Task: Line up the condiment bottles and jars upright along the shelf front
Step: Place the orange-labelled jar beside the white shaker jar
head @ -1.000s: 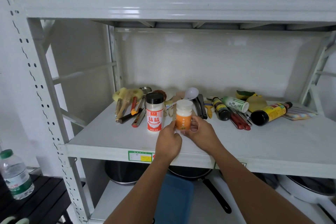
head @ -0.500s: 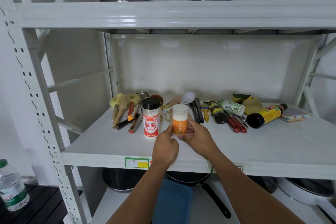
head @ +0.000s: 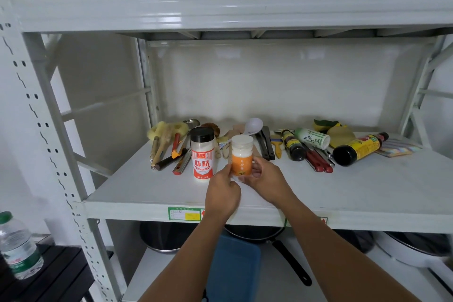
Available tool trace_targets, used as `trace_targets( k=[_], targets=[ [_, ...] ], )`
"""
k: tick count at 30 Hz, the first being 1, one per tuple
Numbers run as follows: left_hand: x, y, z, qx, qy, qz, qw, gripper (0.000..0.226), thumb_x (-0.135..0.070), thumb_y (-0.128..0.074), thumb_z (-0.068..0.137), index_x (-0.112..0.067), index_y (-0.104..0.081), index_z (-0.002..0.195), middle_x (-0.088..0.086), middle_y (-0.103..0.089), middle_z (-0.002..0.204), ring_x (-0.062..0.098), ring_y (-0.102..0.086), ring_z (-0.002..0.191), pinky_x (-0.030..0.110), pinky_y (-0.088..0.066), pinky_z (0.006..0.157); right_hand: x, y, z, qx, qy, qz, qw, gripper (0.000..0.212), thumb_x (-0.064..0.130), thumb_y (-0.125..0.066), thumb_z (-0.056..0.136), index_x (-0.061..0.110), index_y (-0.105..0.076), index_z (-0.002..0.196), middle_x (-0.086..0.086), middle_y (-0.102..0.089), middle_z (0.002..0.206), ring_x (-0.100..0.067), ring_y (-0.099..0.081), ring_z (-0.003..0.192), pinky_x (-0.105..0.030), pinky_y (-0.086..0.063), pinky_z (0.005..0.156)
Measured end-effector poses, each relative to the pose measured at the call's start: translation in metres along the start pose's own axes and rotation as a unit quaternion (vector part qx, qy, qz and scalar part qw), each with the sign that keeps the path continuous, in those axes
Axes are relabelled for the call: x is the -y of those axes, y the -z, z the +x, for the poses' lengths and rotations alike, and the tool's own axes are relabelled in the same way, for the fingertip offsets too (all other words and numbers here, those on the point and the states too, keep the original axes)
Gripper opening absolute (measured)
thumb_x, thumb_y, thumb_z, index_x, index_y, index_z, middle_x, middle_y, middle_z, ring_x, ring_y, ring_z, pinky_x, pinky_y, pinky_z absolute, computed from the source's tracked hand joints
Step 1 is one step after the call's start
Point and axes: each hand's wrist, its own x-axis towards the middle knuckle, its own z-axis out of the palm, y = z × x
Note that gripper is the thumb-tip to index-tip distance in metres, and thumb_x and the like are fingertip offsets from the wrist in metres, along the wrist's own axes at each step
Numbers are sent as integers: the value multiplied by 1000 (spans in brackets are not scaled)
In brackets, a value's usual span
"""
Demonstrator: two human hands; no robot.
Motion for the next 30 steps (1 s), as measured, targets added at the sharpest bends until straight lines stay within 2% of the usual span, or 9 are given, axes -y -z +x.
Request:
trace_targets(
  k=[7,13,16,20,22,24,26,28,30],
  targets=[
    [-4,-3,-6,-48,-6,16,999,47,2,-51,94,-9,-58,139,8,-69,127,24,-66,115,16,-43,86,-2,-1,2,-6,4,-9,1000,73,34,-90,80,25,-58,144,6,-72,131,-9,-67,119,-37,-53,109],
    [-5,2,-3,-46,30,-19,998,51,5,-48,93,-3,-55,143,12,-66,135,27,-62,125,22,-43,97,-3,4,-8,-23,-8,6,1000,77,29,-89,82,20,-53,150,1,-69,134,-11,-65,122,-34,-51,110],
    [-8,2,-8,-60,22,-36,997,52,7,-49,91,-3,-55,142,11,-66,133,25,-62,123,22,-42,96,0,12,-18,-43,-15,25,999,67,22,-85,87,20,-56,147,4,-68,130,-7,-65,118,-26,-53,106],
    [-7,-1,-13,-94,19,-57,994,53,7,-52,89,-8,-56,140,8,-65,129,22,-61,121,25,-45,97,-3,36,-31,-75,4,17,997,47,13,-76,93,24,-62,138,13,-70,118,-1,-66,111,-27,-55,104],
    [-9,-5,-20,-132,-15,-49,990,52,7,-55,86,-12,-59,134,5,-63,128,20,-58,120,28,-47,101,-7,55,-35,-88,-4,10,996,43,11,-72,94,23,-64,136,11,-69,115,-4,-66,109,-29,-55,101],
    [-13,-10,-28,-150,-90,-41,984,49,8,-56,85,-16,-62,127,0,-61,125,16,-56,119,30,-49,101,-10,73,-38,-96,-12,7,995,42,10,-65,94,23,-63,134,6,-67,115,-11,-66,109,-26,-54,94],
    [-20,-20,-31,-130,-157,-39,978,46,8,-55,85,-17,-63,123,-4,-61,123,12,-55,117,27,-47,102,-15,89,-40,-114,-16,-11,993,42,6,-59,95,21,-63,133,3,-66,115,-10,-64,106,-14,-50,85],
    [-33,-34,-29,-91,-192,-34,977,45,7,-54,86,-16,-65,123,-5,-62,123,10,-55,118,22,-44,103,-21,101,-41,-132,-20,-46,990,41,0,-57,96,16,-65,133,2,-65,115,-6,-62,104,-8,-48,83],
    [-47,-51,-21,-46,-216,-30,975,45,4,-52,87,-16,-65,125,-4,-62,124,10,-54,119,23,-45,104,-28,108,-38,-140,-17,-89,986,43,0,-57,96,16,-65,135,1,-65,120,-10,-61,108,-19,-50,93]
  ],
)
